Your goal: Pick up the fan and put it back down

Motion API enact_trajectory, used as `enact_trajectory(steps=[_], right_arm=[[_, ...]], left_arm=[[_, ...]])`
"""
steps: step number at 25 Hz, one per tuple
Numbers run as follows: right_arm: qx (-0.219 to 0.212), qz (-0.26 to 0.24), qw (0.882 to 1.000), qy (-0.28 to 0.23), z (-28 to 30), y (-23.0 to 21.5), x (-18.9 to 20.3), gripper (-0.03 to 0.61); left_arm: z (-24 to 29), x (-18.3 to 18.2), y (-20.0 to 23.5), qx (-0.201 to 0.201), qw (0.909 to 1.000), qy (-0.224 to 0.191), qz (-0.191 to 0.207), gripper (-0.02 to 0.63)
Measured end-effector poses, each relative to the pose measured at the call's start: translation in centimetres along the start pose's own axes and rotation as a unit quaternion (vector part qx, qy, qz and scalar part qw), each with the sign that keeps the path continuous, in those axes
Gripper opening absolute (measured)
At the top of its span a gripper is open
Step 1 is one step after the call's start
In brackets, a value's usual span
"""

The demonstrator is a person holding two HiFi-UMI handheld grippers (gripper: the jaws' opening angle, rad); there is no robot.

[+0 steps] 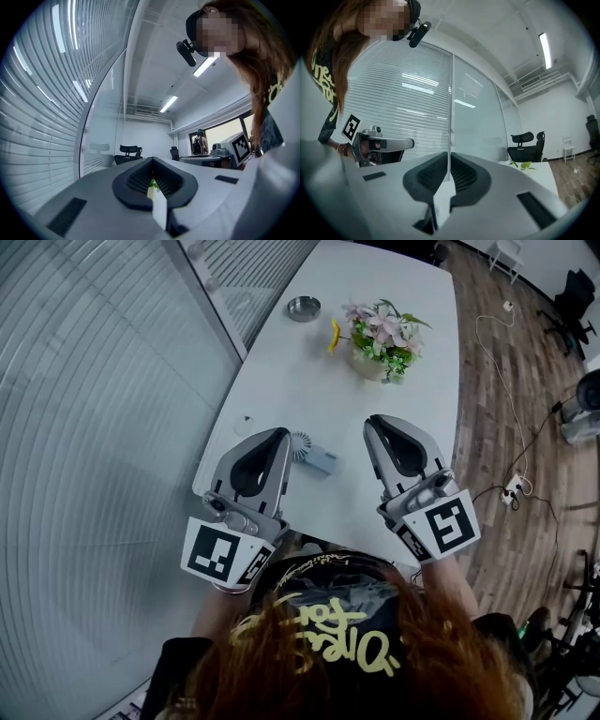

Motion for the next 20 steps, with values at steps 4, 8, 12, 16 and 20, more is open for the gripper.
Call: enact_trajectory(steps=[4,8,12,16,20], right_arm=[[-0.005,0.002,1.0,-0.005,-0.02,0.27,0.06,0.007],[-0.007,0.005,1.0,0.003,-0.15,0.62,0.22,0.003],[-0.007,0.001,1.0,0.004,-0.13,0.57,0.23,0.003],[-0.008,0.0,1.0,0.003,-0.2,0.44,0.14,0.003],[-0.009,-0.007,1.0,0.009,-0.16,0.36,0.41,0.002]], left_arm=[[0.12,0.31,0.01,0.002,1.0,0.002,0.0,-0.008],[0.13,0.52,0.21,0.0,0.9999,0.001,-0.013,-0.008],[0.21,0.44,0.52,-0.003,0.9996,-0.003,-0.03,-0.008],[0.41,0.46,0.3,0.001,0.9997,0.0,-0.023,-0.008],[0.62,0.66,0.21,0.004,0.9998,0.002,-0.017,-0.008]])
Point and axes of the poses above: the fingertips, and each gripper's own axes: z forward along the fingers, y to its left, x out of its underside, the point moved 2 cm from there along -z, backward along the fingers, and after that the axes turned 9 degrees about -y, right-handed, at the moved point
